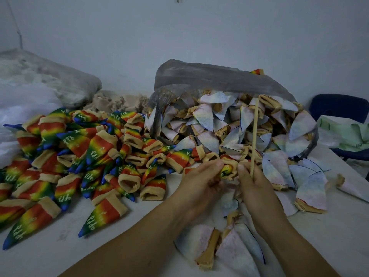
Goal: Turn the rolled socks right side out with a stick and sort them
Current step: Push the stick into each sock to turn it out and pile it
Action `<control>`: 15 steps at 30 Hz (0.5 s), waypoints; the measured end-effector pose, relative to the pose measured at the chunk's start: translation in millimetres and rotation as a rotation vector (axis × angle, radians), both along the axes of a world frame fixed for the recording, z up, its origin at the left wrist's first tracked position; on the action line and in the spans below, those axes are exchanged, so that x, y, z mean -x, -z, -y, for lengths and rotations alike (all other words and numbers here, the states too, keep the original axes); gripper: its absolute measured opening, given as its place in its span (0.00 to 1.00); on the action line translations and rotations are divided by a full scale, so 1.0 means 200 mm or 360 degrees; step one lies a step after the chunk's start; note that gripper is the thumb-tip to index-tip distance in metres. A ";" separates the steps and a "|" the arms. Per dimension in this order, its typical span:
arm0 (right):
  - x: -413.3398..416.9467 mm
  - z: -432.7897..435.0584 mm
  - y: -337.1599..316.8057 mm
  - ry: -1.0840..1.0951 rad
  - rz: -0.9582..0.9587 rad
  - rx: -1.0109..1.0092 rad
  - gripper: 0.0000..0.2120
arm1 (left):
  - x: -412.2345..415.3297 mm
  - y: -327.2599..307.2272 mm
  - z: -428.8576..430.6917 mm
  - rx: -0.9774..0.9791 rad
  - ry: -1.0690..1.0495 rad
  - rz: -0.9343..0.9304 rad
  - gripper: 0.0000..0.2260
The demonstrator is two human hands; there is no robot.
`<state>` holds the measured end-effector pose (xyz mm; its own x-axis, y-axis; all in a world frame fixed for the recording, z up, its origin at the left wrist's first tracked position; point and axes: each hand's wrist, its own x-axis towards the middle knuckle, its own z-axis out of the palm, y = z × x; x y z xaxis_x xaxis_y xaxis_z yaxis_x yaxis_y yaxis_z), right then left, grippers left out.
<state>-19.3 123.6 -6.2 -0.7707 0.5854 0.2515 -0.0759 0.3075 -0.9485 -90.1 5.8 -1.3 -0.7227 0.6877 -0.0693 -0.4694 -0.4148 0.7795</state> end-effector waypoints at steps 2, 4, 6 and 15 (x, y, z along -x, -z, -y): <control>0.00 0.00 0.00 0.0012 -0.0016 -0.0011 0.08 | -0.01 0.00 0.01 0.0007 0.0072 -0.0032 0.07; -0.01 0.01 -0.01 0.0023 -0.0025 -0.0071 0.08 | -0.02 0.01 0.01 0.0006 0.0101 -0.0044 0.10; -0.02 0.01 -0.02 0.0034 -0.0016 -0.0147 0.07 | -0.02 0.02 0.00 0.0001 0.0076 -0.0064 0.17; -0.02 0.08 -0.03 -0.0021 -0.0130 -0.0504 0.07 | -0.01 0.04 -0.01 0.0111 -0.0196 -0.0234 0.15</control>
